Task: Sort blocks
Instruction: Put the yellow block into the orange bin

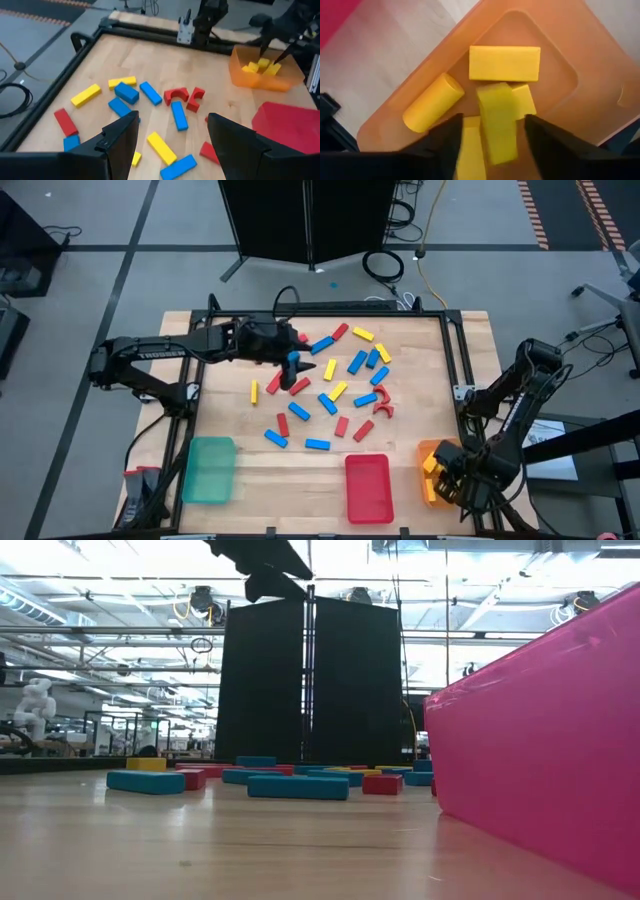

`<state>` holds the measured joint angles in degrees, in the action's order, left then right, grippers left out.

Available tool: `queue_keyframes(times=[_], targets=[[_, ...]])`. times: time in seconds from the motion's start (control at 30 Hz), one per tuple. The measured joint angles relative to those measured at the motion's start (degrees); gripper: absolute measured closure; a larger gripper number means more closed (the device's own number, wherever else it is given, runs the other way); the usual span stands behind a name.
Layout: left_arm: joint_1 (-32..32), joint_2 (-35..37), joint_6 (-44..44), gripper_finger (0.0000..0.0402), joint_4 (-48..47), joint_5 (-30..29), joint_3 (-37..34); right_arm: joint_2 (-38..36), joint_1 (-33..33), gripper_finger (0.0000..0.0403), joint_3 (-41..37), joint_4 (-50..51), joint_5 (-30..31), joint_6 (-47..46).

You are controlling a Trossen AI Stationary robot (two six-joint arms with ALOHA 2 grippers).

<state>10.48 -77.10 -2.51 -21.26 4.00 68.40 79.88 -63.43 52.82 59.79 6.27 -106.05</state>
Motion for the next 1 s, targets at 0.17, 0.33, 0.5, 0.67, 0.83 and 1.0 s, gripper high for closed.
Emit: queue_keyframes(times=[0.17, 0.33, 0.5, 0.67, 0.83, 1.0], targets=[[0.0, 0.0, 2.1, 0.0160, -7.3, 0.3, 0.0, 0.0, 0.8, 0.0085, 0.0, 0.1, 0.0, 0.1], [0.0, -0.4, -1.0, 0.0160, -14.6, -0.1, -0.3, 0.0, 1.9, 0.0067, 0.0, 0.5, 0.0, 0.3], [-0.7, -0.6, -18.9, 0.0160, -26.0, -7.6, -2.4, 0.0, 2.3, 0.0080, 0.0, 0.5, 0.2, 0.0], [-2.4, -0.6, -38.8, 0.0160, -36.8, -18.2, -7.0, 0.0, 2.3, 0.0083, 0.0, 1.2, 4.2, -1.2], [-2.8, -0.6, -49.9, 0.0160, -33.7, -13.3, -14.7, 0.0, 2.3, 0.0083, 0.0, 2.7, 4.3, -1.5], [-3.1, -0.8, -58.3, 0.0160, -26.0, -10.5, -21.9, 0.0, 2.3, 0.0083, 0.0, 3.1, 4.3, -1.5]])
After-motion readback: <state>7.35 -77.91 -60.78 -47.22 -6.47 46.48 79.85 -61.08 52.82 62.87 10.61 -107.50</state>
